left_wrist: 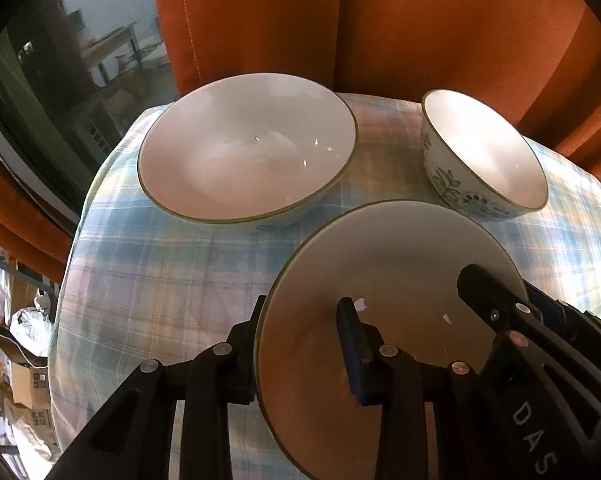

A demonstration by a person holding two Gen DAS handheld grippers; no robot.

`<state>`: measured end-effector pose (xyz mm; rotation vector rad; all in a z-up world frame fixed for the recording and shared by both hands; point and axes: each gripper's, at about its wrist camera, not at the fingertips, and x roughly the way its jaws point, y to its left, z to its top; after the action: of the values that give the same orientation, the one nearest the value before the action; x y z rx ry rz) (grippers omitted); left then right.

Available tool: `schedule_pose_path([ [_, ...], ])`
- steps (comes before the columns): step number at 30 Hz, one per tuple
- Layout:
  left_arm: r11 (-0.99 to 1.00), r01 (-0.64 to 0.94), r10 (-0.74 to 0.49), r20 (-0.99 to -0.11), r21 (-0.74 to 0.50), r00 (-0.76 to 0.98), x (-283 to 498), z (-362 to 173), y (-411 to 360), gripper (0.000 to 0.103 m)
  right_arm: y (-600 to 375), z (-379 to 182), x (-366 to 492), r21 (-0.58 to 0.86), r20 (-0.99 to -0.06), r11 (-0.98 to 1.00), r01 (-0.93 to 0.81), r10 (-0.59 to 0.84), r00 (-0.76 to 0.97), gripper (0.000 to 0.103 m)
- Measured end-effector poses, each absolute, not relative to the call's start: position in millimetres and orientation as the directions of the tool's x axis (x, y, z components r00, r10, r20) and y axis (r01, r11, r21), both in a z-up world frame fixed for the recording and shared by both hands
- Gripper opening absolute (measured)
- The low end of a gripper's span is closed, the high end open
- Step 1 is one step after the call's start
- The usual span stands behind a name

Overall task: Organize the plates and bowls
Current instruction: 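Lift and carry the plain plate with both tools toward the stack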

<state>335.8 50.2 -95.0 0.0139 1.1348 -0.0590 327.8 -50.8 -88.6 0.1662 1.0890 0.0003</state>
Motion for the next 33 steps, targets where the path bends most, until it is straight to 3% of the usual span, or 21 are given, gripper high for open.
schedule_pose_path([
  [15, 0.992, 0.101, -0.112, -0.912, -0.078, 0.394, 303, -79, 46, 0.033, -53, -72, 298, 0.094, -0.891, 0.988, 0.122, 0.029, 0.452, 0.027],
  [33, 0.993, 0.11, -0.078, -0.902, -0.034, 0.424, 210, -60, -10, 0.033, -109, -52, 207, 0.122, -0.885, 0.985, 0.126, 0.05, 0.463, 0.027],
])
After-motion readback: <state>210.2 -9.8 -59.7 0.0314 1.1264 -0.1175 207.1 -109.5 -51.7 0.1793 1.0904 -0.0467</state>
